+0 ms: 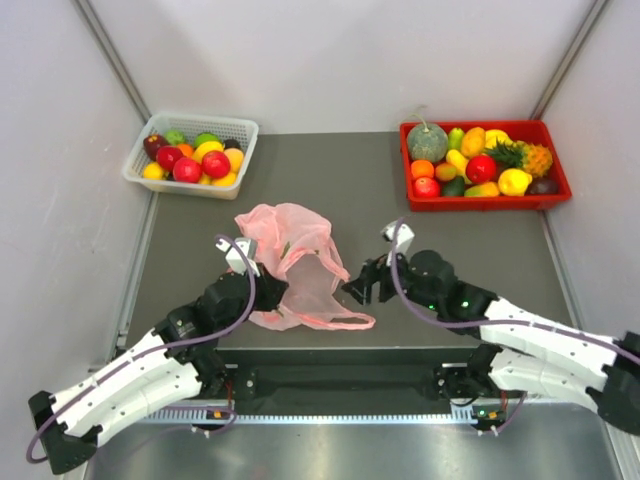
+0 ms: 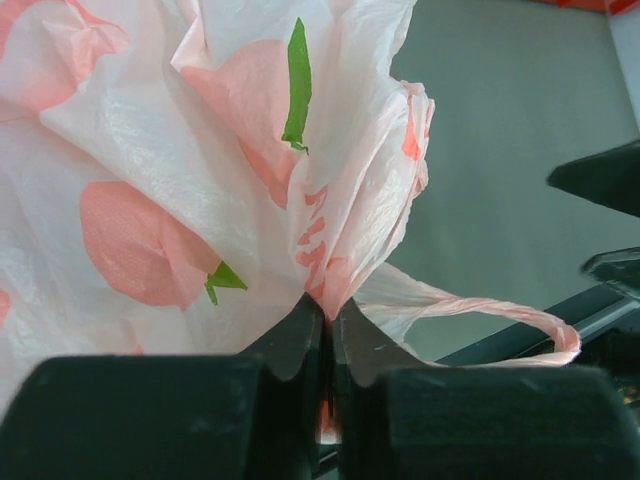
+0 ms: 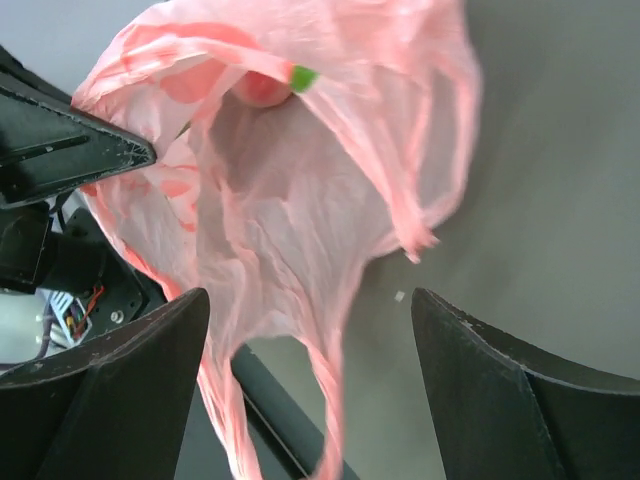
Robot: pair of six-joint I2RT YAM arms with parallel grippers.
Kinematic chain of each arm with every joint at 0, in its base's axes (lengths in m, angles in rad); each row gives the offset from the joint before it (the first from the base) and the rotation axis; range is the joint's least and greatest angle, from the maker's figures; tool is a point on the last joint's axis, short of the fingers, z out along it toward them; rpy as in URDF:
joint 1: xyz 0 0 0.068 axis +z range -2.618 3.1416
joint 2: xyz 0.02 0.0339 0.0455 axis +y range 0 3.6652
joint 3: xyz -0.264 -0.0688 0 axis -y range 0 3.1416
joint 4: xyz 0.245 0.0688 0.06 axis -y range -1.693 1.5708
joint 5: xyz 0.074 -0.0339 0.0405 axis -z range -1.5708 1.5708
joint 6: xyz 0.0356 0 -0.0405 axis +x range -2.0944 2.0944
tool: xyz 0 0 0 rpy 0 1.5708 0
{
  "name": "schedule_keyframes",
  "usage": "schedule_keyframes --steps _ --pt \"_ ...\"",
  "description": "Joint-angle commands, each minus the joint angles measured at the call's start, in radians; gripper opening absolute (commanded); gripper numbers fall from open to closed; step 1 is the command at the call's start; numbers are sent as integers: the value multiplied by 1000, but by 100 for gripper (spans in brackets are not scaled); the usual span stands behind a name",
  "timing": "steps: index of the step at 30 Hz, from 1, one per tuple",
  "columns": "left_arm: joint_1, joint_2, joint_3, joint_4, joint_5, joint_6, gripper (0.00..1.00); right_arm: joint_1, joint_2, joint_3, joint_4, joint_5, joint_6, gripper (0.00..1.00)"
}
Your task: Untie the knot of the plastic bag and take out the fruit
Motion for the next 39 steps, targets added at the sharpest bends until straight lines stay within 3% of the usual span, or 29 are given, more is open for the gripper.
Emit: schedule_keyframes --steps 1,2,3,5,6,7,8,14,19,24,30,36,39 --pt "-2 -9 59 -45 -29 -2 20 68 143 62 214 65 -3 83" --pt "-2 -7 71 -54 -39 -8 31 85 233 77 239 63 -4 83" --pt "-2 -3 78 -62 -50 -15 54 90 278 92 276 55 -3 84" --pt "-2 2 113 -101 -108 -30 75 100 397 149 300 40 -1 86" --pt "-4 4 128 -118 -136 -38 90 102 431 167 310 34 3 86" --pt "-4 2 143 -138 -162 -48 98 107 456 196 313 29 3 86" --pt "-2 0 174 -166 -221 -51 99 111 494 206 319 26 5 87" --pt "-2 65 242 -215 -444 -65 99 117 548 237 333 22 8 87" --pt "4 256 295 -146 -539 1 99 122 546 234 328 17 8 87" --pt "88 417 317 35 -417 88 99 134 540 232 327 -17 14 87" --pt "251 565 317 116 -234 134 98 140 523 214 330 -29 23 88" --pt "324 606 256 214 -116 162 79 143 525 198 339 -34 33 88" --pt "332 605 242 262 -90 172 56 143 533 195 342 -32 39 87"
